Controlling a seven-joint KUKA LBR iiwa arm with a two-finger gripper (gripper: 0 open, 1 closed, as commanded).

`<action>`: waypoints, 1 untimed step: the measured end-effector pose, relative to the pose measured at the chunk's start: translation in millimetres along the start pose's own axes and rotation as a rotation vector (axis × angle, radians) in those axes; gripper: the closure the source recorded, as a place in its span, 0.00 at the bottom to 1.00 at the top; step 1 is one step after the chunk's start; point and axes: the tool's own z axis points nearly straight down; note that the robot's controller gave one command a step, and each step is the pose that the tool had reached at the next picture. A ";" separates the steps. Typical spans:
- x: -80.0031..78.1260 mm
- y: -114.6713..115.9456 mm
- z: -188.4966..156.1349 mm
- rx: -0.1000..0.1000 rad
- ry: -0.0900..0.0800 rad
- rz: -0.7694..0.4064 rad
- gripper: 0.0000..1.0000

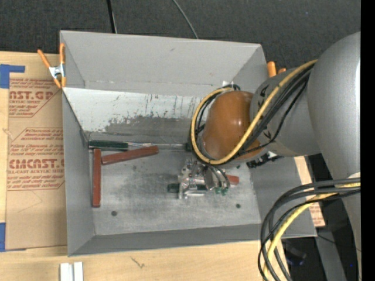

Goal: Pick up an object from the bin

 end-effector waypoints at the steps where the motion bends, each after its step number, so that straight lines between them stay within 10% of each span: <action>1: 0.0 0.0 0.0 0.000 0.000 0.000 1.00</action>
Offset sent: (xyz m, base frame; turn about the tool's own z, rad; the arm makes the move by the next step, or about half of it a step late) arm 0.0225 -0.0025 0.1660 -0.3729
